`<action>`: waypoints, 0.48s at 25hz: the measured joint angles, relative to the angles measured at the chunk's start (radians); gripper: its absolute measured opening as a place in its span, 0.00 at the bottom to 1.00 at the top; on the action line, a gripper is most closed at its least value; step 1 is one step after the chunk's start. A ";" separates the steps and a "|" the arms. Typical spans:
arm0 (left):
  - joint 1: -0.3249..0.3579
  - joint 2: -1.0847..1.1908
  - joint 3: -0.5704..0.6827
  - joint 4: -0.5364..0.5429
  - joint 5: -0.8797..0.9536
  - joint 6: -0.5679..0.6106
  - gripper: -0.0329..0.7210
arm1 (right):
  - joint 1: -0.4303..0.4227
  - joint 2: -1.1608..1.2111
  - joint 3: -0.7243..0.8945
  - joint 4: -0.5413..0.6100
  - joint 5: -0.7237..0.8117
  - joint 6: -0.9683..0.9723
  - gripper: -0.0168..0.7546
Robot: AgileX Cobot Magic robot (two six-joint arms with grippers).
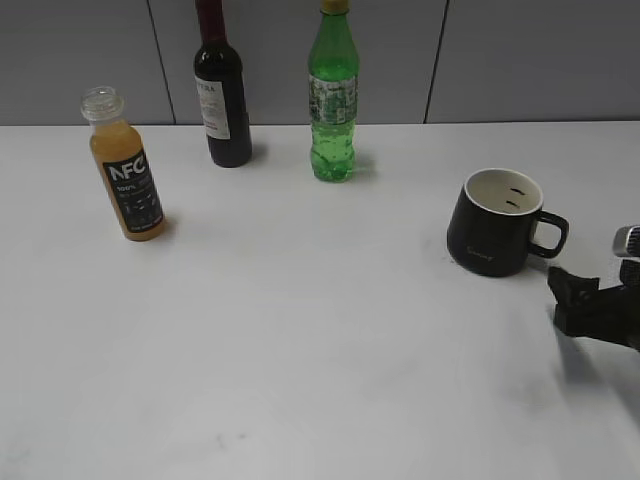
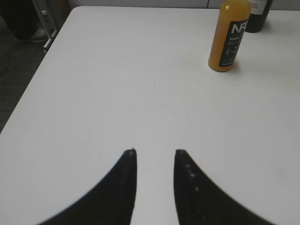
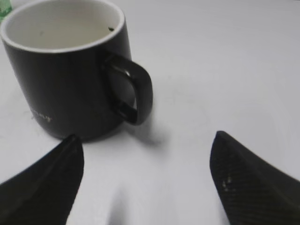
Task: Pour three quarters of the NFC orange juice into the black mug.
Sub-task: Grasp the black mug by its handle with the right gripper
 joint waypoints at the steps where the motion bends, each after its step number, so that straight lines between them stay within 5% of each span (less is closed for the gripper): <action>1: 0.000 0.000 0.000 0.000 0.000 0.000 0.34 | 0.000 0.015 0.000 0.008 0.000 0.000 0.85; 12: 0.000 0.000 0.000 0.000 0.000 0.000 0.34 | 0.000 0.055 -0.043 0.026 -0.006 0.000 0.83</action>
